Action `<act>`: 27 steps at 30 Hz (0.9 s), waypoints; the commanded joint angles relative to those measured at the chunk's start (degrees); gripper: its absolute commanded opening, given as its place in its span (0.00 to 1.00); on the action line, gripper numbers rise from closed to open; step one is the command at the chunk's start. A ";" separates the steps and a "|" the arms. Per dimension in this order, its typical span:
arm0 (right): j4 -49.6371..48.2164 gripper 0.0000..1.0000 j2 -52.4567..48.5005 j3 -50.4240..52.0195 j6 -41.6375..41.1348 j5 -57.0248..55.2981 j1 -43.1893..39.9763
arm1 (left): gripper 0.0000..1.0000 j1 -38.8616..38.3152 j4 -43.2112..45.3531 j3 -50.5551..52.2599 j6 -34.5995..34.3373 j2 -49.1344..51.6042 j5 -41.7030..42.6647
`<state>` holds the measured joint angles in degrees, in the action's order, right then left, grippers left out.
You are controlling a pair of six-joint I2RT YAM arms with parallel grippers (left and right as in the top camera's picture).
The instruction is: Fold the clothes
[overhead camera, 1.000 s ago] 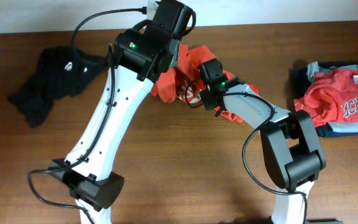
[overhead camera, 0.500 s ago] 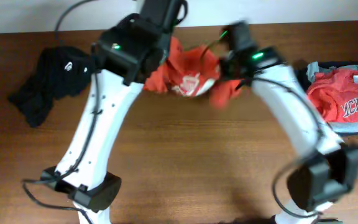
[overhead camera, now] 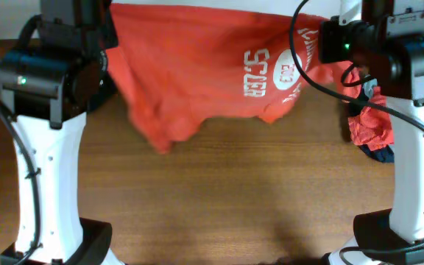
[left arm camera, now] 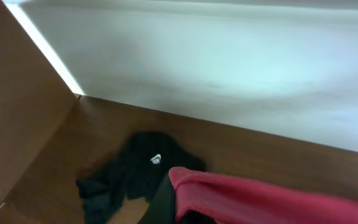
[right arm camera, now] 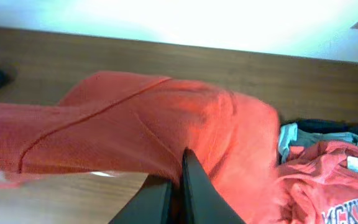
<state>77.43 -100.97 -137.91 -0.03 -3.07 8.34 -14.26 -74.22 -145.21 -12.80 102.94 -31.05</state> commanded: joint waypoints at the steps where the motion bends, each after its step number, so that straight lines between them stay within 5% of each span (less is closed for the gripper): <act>1: 1.05 0.04 0.33 -1.66 1.88 0.35 -0.07 | 0.01 0.68 0.46 -1.22 0.94 -2.58 -1.36; 15: 6.78 0.05 -2.05 2.32 5.60 0.96 -0.17 | 0.01 0.68 0.00 -1.22 2.58 -2.69 -2.08; 20: 7.39 0.21 -4.48 3.45 5.60 0.94 -0.24 | 0.01 0.72 0.02 -1.22 3.52 -2.69 -2.86; 27: 8.41 0.22 -10.27 3.52 5.57 3.02 -1.70 | 0.01 0.94 -0.02 -1.20 3.50 -2.67 -2.78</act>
<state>85.47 -108.75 -134.69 5.19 -1.34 7.53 -13.89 -74.39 -145.23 -10.04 101.67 -31.99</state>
